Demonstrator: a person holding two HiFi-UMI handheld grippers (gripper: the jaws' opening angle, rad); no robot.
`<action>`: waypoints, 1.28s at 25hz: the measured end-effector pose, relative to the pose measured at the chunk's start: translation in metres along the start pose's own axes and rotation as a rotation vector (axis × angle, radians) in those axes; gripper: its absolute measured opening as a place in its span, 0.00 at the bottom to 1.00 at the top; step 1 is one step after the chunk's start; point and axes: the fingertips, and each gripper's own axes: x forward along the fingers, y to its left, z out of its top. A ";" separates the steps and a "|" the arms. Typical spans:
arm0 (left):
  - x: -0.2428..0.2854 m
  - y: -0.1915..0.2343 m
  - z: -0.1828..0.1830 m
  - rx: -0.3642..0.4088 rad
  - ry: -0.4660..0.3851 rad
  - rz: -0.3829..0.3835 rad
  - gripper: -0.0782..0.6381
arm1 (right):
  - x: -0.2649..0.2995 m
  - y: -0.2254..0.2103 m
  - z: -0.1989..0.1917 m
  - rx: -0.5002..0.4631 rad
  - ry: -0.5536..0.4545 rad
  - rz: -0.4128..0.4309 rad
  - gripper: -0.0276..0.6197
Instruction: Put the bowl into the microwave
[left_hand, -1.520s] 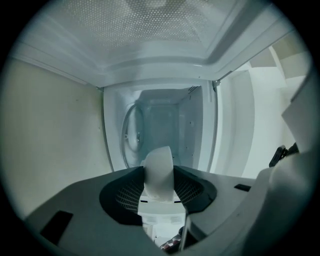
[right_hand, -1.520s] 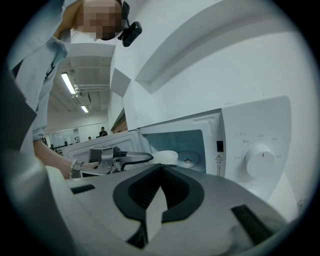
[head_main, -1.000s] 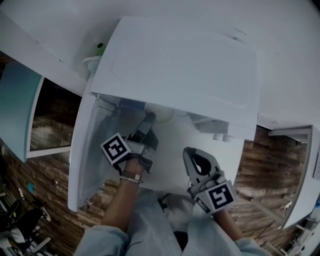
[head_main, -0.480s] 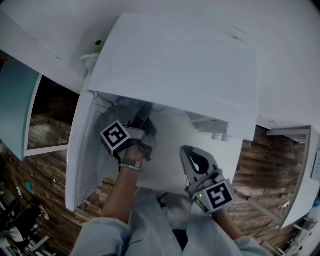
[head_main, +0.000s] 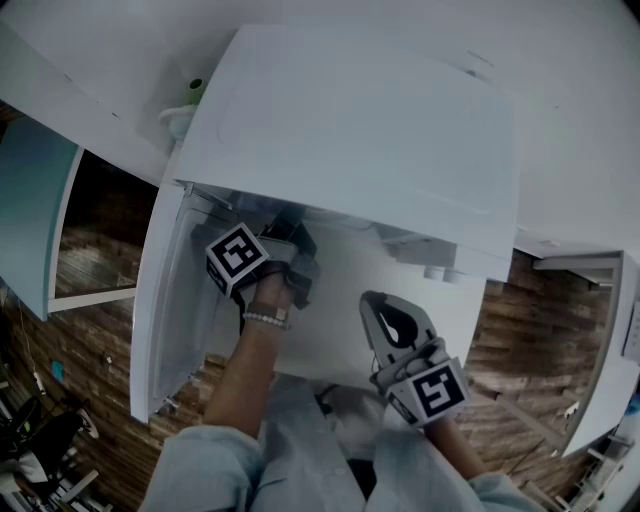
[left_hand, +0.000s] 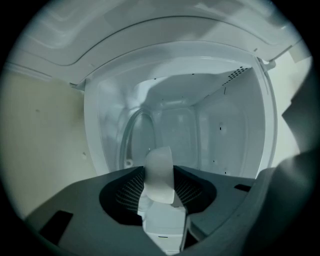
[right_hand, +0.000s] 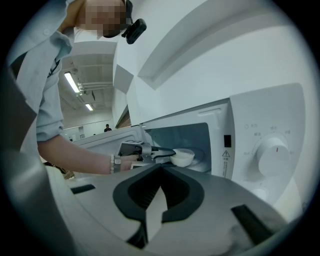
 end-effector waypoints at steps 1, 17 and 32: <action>0.001 -0.001 0.000 0.002 0.001 0.005 0.36 | 0.000 0.000 0.000 0.000 0.000 0.000 0.04; 0.000 -0.002 -0.001 -0.025 0.002 0.037 0.40 | 0.005 -0.007 -0.006 -0.046 0.011 -0.060 0.04; -0.001 -0.003 -0.002 -0.022 0.035 0.025 0.40 | 0.104 -0.039 -0.008 -0.026 0.009 -0.169 0.17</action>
